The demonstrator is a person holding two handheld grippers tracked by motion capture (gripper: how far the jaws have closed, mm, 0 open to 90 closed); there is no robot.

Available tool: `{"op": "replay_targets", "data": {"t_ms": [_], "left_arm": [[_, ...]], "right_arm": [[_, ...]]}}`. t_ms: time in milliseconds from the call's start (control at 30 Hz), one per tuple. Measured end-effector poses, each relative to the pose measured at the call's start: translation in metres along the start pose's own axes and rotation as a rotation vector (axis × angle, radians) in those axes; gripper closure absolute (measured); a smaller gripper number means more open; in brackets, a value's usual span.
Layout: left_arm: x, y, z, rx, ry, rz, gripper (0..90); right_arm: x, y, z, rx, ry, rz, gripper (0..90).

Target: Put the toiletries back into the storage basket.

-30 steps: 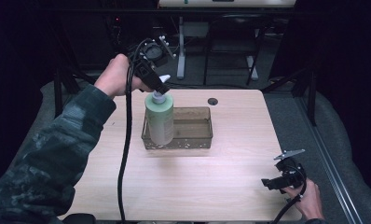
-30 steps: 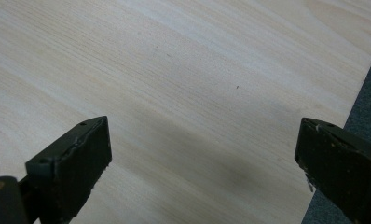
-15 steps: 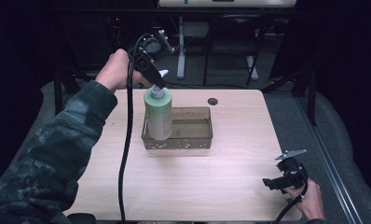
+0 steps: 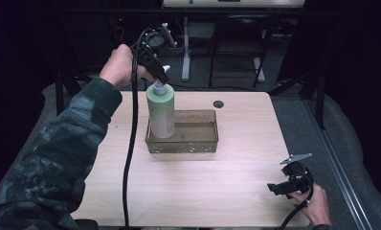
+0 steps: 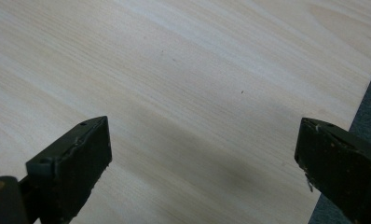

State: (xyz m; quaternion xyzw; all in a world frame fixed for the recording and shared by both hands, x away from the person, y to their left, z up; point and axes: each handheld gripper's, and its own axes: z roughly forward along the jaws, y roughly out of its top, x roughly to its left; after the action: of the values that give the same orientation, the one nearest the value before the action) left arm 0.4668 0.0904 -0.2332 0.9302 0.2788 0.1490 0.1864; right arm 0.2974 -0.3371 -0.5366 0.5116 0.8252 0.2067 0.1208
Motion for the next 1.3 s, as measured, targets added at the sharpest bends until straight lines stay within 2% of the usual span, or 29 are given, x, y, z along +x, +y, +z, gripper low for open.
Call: {"op": "replay_targets", "data": {"t_ms": [33, 233, 433, 533, 667, 833, 933, 1100, 1300], "left_arm": [[0.002, -0.001, 0.002, 0.001, 0.001, -0.006, 62.7], [0.008, -0.002, 0.011, 0.015, 0.014, -0.027, 62.7], [0.009, 0.001, 0.015, 0.017, 0.016, -0.020, 62.7], [0.010, 0.004, 0.019, 0.002, 0.021, -0.031, 62.7], [0.011, 0.006, 0.023, 0.008, 0.019, -0.037, 62.7], [0.015, 0.006, 0.029, -0.008, 0.037, -0.055, 62.8], [0.015, 0.005, 0.036, 0.014, 0.025, -0.053, 62.7], [0.017, 0.005, 0.041, 0.005, 0.024, -0.068, 62.7], [0.019, 0.003, 0.047, 0.011, 0.026, -0.067, 62.7]], "right_arm": [[0.000, 0.000, 0.000, 0.001, -0.013, -0.015, 3.2], [0.000, 0.001, 0.001, -0.003, -0.003, -0.008, 3.1], [0.001, 0.003, 0.002, -0.003, -0.005, -0.022, 3.2], [0.001, 0.003, 0.000, -0.010, 0.001, -0.010, 3.2], [0.000, 0.002, 0.000, -0.011, -0.003, -0.015, 3.2], [0.001, 0.002, 0.000, -0.011, 0.004, -0.012, 3.0], [0.001, 0.003, -0.001, -0.018, 0.005, -0.007, 2.7], [0.001, 0.002, 0.000, -0.010, 0.000, -0.017, 2.8], [0.000, 0.002, -0.001, -0.010, -0.007, -0.023, 3.1]]}}
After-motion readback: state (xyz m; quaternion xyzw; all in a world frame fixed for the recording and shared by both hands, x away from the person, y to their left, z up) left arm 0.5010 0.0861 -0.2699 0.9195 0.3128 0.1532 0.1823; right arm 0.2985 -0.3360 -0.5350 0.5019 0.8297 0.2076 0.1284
